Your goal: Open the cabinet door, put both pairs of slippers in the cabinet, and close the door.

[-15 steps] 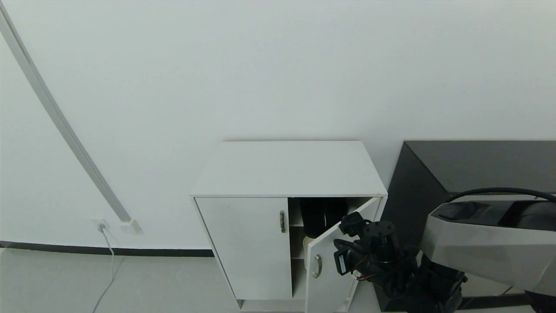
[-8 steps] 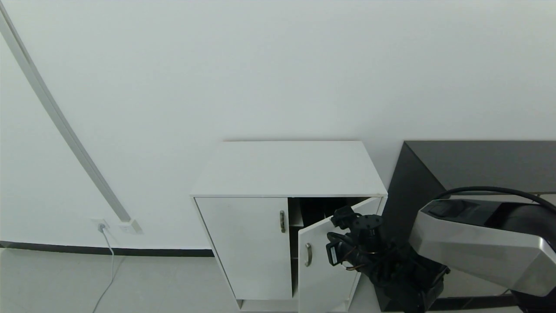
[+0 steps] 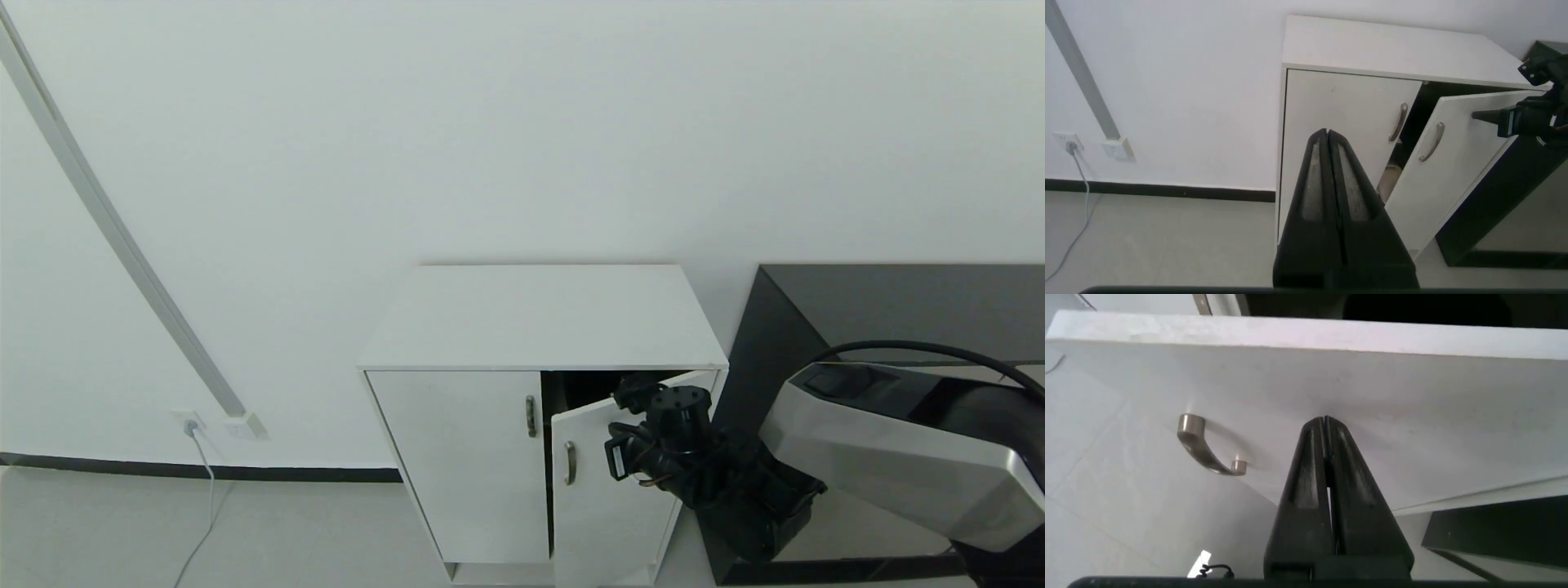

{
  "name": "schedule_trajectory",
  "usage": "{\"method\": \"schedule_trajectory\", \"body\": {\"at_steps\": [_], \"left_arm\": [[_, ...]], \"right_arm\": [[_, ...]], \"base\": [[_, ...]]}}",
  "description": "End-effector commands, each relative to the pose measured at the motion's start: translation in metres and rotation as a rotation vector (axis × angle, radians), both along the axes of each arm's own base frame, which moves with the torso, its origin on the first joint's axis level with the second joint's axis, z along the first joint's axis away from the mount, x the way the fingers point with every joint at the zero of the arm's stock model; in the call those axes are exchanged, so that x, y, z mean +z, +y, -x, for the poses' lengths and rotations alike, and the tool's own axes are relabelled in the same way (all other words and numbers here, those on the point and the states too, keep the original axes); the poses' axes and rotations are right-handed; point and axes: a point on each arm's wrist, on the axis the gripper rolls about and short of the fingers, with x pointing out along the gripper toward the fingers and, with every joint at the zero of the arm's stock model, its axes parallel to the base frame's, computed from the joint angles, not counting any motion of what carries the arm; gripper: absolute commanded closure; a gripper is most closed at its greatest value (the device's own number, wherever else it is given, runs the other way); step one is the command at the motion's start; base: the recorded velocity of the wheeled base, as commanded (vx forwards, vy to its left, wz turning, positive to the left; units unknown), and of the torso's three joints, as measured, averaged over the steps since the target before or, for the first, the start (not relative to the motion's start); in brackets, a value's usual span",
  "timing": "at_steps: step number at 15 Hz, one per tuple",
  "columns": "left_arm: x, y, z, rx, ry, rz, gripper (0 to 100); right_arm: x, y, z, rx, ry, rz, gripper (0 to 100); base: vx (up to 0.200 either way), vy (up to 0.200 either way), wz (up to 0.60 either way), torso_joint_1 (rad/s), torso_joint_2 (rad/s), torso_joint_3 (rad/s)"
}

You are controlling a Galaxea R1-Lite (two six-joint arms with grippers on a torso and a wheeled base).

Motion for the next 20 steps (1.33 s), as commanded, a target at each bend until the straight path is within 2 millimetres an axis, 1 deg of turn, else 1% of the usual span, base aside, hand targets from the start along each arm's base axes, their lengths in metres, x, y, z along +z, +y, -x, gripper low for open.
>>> {"method": "schedule_trajectory", "body": {"at_steps": [1,7,11,15,20], "left_arm": [[0.0,0.0,0.0,0.0,0.0,0.0,100],[0.0,0.0,0.0,0.0,0.0,0.0,100],[0.0,0.0,0.0,0.0,0.0,0.0,100],[0.0,0.0,0.0,0.0,0.0,0.0,100],[0.0,0.0,0.0,0.0,0.0,0.0,100]], "right_arm": [[0.004,0.001,-0.006,-0.007,-0.017,-0.011,100],[0.01,0.005,-0.012,-0.007,-0.028,-0.019,100],[0.011,0.003,-0.016,-0.016,-0.028,-0.019,100],[0.015,0.004,-0.019,-0.017,-0.033,-0.023,100],[0.018,0.01,-0.029,-0.021,-0.039,-0.024,100]], "base": [[0.0,0.0,0.0,0.0,0.0,0.0],[0.0,0.0,0.0,0.0,0.0,0.0],[0.0,0.0,0.0,0.0,0.0,0.0],[0.0,0.0,0.0,0.0,0.0,0.0],[0.0,0.0,0.0,0.0,0.0,0.0]]}}
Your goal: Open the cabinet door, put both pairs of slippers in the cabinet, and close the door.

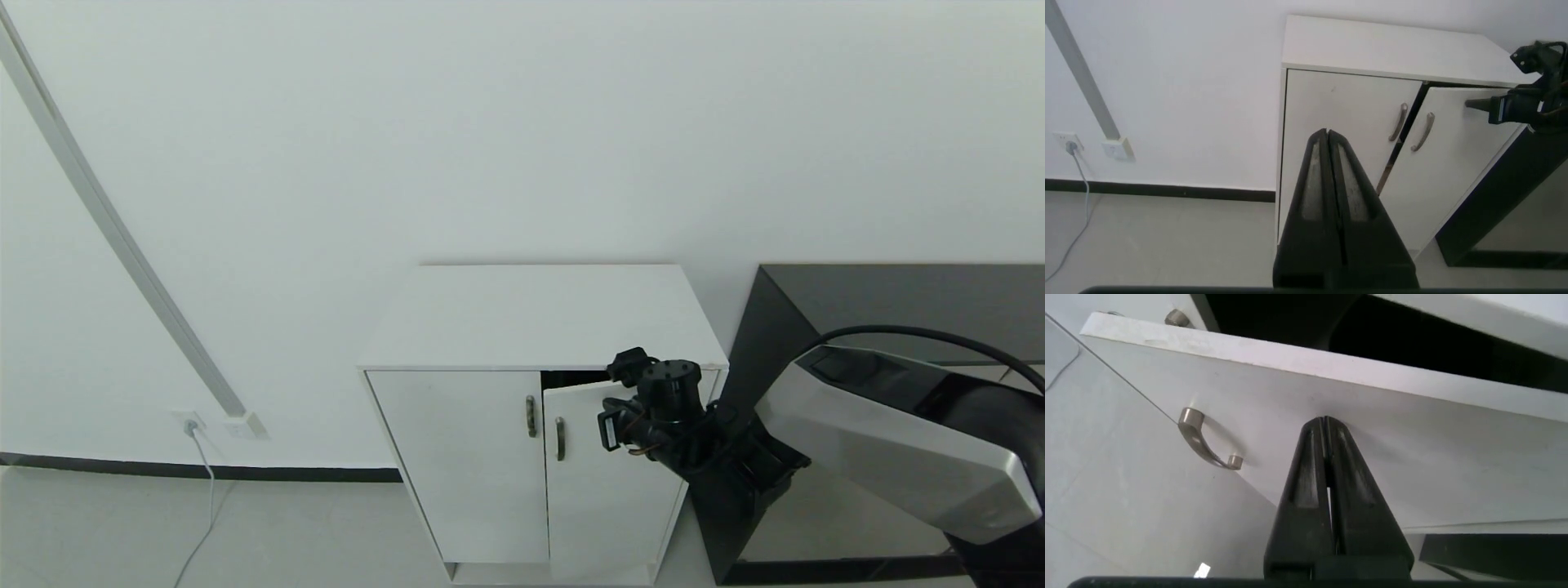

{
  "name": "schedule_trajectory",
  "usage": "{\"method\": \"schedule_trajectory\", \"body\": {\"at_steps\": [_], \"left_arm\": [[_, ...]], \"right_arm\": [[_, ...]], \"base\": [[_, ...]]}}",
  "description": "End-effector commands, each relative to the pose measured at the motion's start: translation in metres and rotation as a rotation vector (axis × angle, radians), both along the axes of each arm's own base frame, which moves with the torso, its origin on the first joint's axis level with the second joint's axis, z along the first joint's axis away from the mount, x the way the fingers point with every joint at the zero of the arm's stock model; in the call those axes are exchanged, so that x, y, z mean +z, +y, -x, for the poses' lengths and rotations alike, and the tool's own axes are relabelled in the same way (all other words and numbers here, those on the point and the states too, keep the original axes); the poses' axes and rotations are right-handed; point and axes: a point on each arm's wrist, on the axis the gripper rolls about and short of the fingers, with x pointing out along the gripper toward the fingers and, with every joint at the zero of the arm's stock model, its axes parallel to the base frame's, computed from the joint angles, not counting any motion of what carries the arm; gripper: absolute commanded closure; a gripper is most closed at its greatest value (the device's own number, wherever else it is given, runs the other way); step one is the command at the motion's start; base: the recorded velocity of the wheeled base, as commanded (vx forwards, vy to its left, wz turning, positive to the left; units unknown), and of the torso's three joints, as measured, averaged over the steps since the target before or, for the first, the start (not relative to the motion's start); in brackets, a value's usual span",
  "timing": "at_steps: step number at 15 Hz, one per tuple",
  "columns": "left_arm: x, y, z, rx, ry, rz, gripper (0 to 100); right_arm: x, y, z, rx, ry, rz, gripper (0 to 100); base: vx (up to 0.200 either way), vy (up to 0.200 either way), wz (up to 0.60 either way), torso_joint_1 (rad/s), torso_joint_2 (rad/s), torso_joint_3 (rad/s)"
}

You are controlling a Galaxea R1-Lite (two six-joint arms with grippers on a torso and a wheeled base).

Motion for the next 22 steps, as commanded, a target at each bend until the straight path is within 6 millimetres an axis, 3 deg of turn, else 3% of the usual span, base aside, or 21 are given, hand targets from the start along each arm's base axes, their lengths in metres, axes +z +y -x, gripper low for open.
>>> {"method": "schedule_trajectory", "body": {"at_steps": [1,22], "left_arm": [[0.0,0.0,0.0,0.0,0.0,0.0,100],[0.0,0.0,0.0,0.0,0.0,0.0,100]], "right_arm": [[0.001,0.002,-0.003,0.0,-0.008,-0.005,100],[0.001,0.011,-0.02,-0.008,-0.006,-0.002,100]], "base": [[0.0,0.0,0.0,0.0,0.0,0.0],[0.0,0.0,0.0,0.0,0.0,0.0]]}}
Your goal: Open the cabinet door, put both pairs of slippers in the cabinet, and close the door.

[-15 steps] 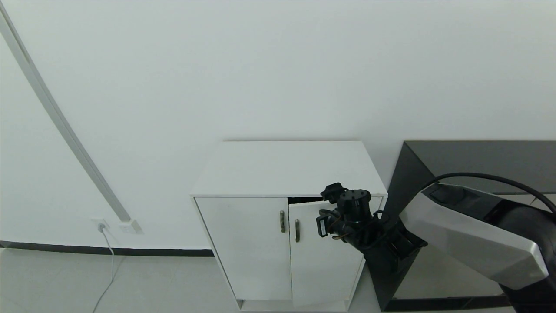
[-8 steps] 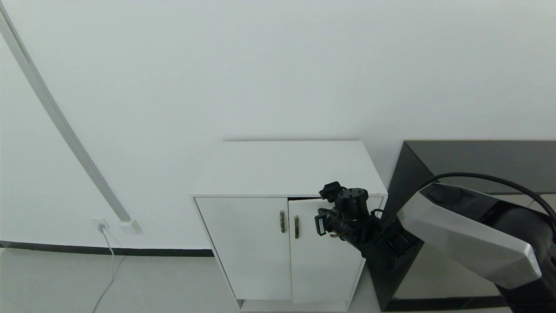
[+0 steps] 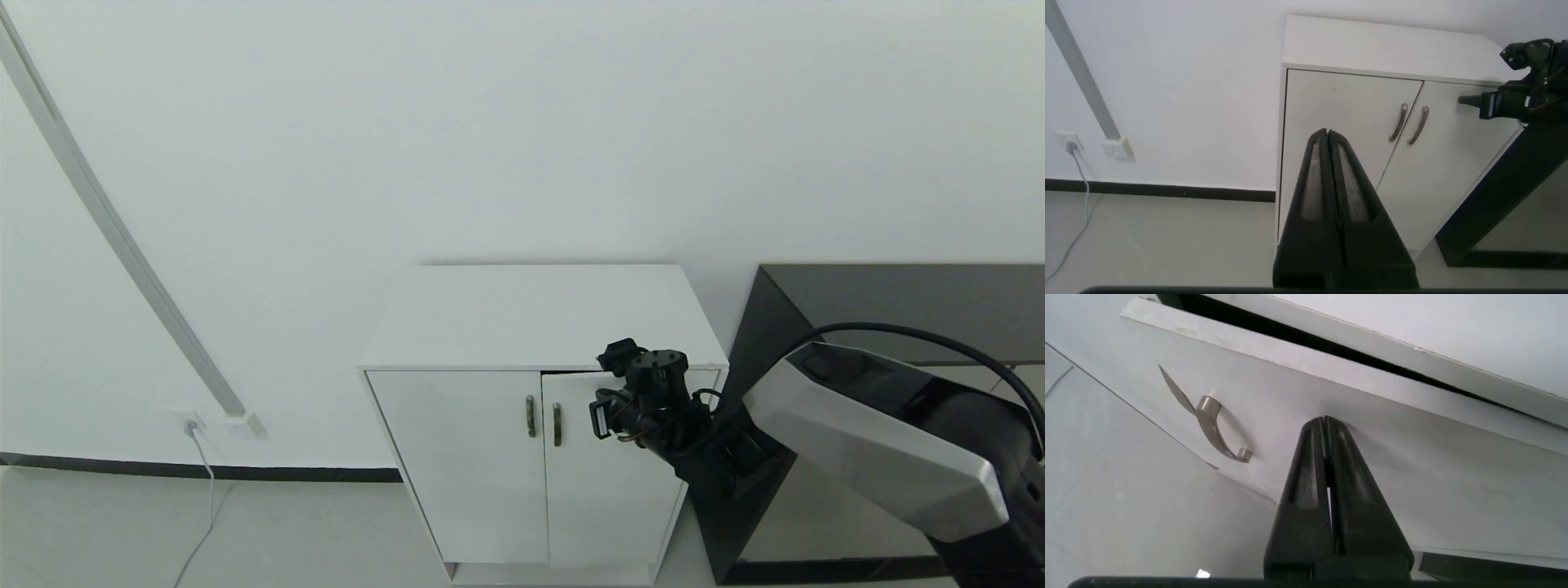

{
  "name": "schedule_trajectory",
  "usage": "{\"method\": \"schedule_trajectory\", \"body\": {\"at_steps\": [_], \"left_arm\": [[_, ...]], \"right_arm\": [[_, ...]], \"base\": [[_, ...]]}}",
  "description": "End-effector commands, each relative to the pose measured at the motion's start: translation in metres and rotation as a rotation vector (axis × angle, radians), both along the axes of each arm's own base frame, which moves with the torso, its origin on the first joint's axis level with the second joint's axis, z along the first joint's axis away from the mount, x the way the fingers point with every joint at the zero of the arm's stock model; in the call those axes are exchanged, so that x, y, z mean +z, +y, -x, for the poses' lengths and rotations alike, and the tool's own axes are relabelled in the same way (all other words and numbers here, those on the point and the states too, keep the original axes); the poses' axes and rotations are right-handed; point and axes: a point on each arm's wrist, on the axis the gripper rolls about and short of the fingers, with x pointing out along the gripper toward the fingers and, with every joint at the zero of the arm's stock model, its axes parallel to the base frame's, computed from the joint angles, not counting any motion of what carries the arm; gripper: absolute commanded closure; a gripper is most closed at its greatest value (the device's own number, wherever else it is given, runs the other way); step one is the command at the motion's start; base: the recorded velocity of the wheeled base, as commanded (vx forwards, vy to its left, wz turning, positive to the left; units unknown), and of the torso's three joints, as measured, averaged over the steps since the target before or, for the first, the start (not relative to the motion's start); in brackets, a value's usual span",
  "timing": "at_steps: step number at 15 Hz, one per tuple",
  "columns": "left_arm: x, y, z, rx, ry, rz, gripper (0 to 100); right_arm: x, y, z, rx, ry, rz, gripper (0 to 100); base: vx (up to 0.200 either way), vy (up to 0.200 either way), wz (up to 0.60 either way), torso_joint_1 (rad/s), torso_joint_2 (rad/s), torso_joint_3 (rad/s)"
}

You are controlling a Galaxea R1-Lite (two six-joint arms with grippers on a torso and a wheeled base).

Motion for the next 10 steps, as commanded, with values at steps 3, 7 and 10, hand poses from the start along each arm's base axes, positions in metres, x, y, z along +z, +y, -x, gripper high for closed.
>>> {"method": "schedule_trajectory", "body": {"at_steps": [3,7,10], "left_arm": [[0.0,0.0,0.0,0.0,0.0,0.0,100],[-0.0001,0.0,0.0001,0.0,-0.002,0.0,100],[0.0,0.0,0.0,0.0,0.0,0.0,100]], "right_arm": [[0.0006,0.0017,-0.0031,-0.001,-0.003,-0.001,100],[0.0001,0.0018,-0.0059,-0.004,-0.007,-0.004,100],[0.0015,0.0017,-0.0084,-0.008,-0.014,-0.01,100]], "base": [[0.0,0.0,0.0,0.0,0.0,0.0],[0.0,0.0,0.0,0.0,0.0,0.0],[0.0,0.0,0.0,0.0,0.0,0.0]]}}
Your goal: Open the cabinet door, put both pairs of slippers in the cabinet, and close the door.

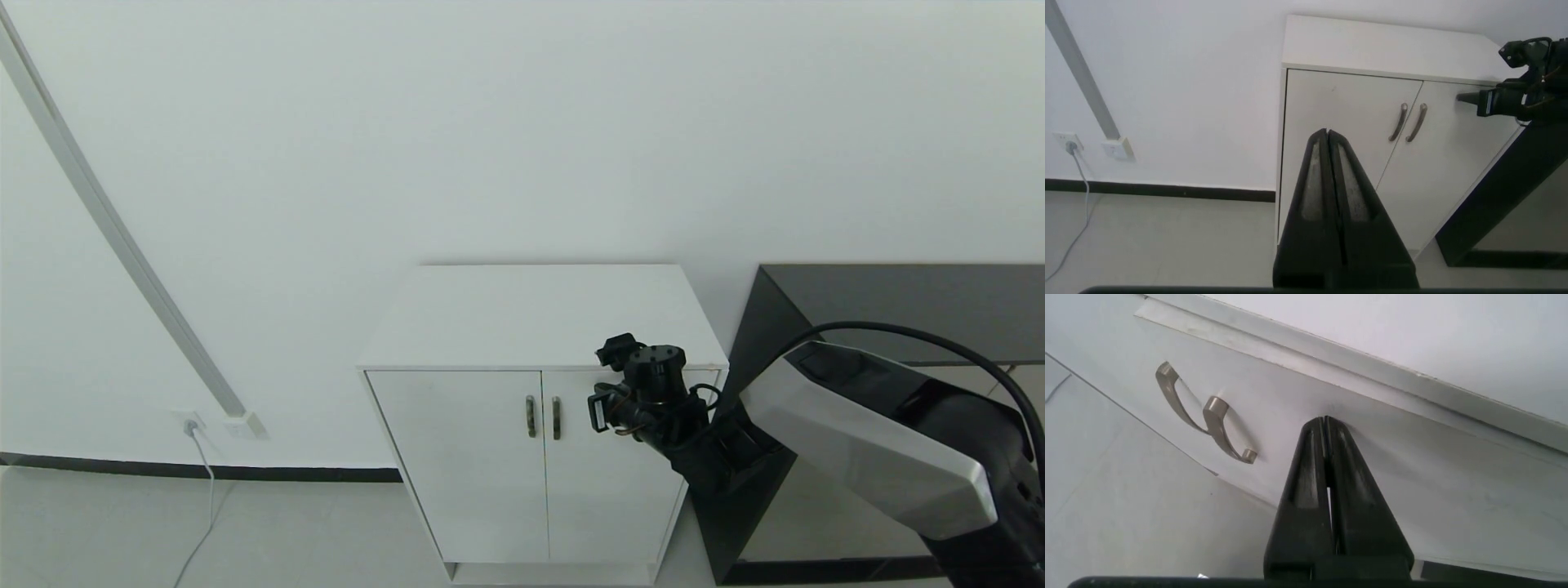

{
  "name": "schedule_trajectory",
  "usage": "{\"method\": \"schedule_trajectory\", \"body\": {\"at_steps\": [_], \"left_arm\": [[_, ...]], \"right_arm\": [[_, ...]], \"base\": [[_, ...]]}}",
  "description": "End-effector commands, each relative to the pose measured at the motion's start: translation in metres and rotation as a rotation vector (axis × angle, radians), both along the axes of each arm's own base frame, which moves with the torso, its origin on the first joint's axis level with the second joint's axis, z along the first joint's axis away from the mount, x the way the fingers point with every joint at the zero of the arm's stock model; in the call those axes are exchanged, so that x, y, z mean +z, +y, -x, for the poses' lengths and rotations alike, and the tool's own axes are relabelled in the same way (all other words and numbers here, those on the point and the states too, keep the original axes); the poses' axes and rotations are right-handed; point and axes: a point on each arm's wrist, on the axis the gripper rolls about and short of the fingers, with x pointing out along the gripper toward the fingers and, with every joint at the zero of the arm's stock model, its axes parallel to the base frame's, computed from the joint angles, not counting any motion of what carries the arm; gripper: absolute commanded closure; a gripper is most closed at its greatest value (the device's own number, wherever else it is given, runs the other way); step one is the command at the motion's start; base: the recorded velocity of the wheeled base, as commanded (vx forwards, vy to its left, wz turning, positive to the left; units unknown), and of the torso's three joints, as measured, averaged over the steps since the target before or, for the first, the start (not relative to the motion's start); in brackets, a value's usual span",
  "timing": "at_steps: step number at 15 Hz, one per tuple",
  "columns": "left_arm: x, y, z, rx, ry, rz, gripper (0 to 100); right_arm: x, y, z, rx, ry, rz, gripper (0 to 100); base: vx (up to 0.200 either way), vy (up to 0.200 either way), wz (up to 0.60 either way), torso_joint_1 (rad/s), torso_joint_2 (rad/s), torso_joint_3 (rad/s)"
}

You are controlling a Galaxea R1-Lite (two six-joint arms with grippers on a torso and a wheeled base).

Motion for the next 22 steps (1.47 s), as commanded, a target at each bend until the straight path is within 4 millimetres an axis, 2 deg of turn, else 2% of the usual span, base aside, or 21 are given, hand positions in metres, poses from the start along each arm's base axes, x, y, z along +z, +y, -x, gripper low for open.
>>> {"method": "schedule_trajectory", "body": {"at_steps": [1,10,13,18,22], "left_arm": [[0.0,0.0,0.0,0.0,0.0,0.0,100],[0.0,0.0,0.0,0.0,0.0,0.0,100],[0.0,0.0,0.0,0.0,0.0,0.002,100],[0.0,0.0,0.0,0.0,0.0,0.003,100],[0.0,0.0,0.0,-0.001,0.0,0.003,100]], "right_arm": [[-0.002,0.0,-0.001,-0.001,0.001,0.001,100],[-0.004,0.001,-0.008,-0.009,-0.011,-0.009,100],[-0.004,-0.001,-0.004,-0.008,-0.004,-0.006,100],[0.019,-0.011,0.024,0.005,-0.011,-0.026,100],[0.056,-0.05,0.074,-0.006,-0.045,-0.051,100]], "base": [[0.0,0.0,0.0,0.0,0.0,0.0],[0.0,0.0,0.0,0.0,0.0,0.0],[0.0,0.0,0.0,0.0,0.0,0.0],[0.0,0.0,0.0,0.0,0.0,0.0],[0.0,0.0,0.0,0.0,0.0,0.0]]}}
